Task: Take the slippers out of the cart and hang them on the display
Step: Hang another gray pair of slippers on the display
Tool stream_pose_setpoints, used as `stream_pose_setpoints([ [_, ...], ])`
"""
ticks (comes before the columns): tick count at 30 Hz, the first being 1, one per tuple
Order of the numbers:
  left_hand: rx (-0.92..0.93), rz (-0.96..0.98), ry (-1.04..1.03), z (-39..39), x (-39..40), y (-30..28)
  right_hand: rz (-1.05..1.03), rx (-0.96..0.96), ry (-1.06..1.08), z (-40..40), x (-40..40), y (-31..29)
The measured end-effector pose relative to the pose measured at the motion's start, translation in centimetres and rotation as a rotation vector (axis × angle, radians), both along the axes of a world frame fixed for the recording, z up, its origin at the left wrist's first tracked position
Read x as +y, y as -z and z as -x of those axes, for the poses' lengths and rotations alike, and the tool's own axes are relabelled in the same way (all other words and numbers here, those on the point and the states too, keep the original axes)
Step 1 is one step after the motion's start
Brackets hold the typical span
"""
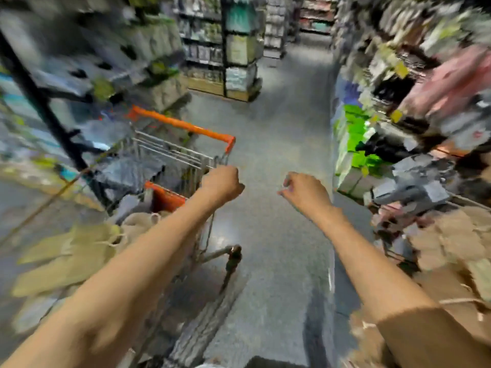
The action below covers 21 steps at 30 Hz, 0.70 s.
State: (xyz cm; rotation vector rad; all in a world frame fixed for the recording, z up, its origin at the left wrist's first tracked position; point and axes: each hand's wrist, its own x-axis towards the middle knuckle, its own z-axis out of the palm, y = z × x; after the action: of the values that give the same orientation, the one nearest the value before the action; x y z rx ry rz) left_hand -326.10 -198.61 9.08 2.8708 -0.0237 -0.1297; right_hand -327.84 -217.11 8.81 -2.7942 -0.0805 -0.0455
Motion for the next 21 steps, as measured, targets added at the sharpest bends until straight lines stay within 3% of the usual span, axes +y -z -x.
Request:
stream_pose_setpoints([
  [5, -0.007, 0.011, -0.317, 0.3, 13.4, -0.6, 0.009, 0.008, -0.303, -6.9, 13.9, -1.5],
  [10, 0.110, -0.022, -0.547, 1.8, 22.7, 1.5, -0.064, 0.038, -0.528, -9.8, 24.8, -0.6],
  [21, 0.256, 0.000, -0.891, 0.4, 29.6, 5.3, 0.040, 0.187, -0.868, -17.4, 37.1, 4.1],
])
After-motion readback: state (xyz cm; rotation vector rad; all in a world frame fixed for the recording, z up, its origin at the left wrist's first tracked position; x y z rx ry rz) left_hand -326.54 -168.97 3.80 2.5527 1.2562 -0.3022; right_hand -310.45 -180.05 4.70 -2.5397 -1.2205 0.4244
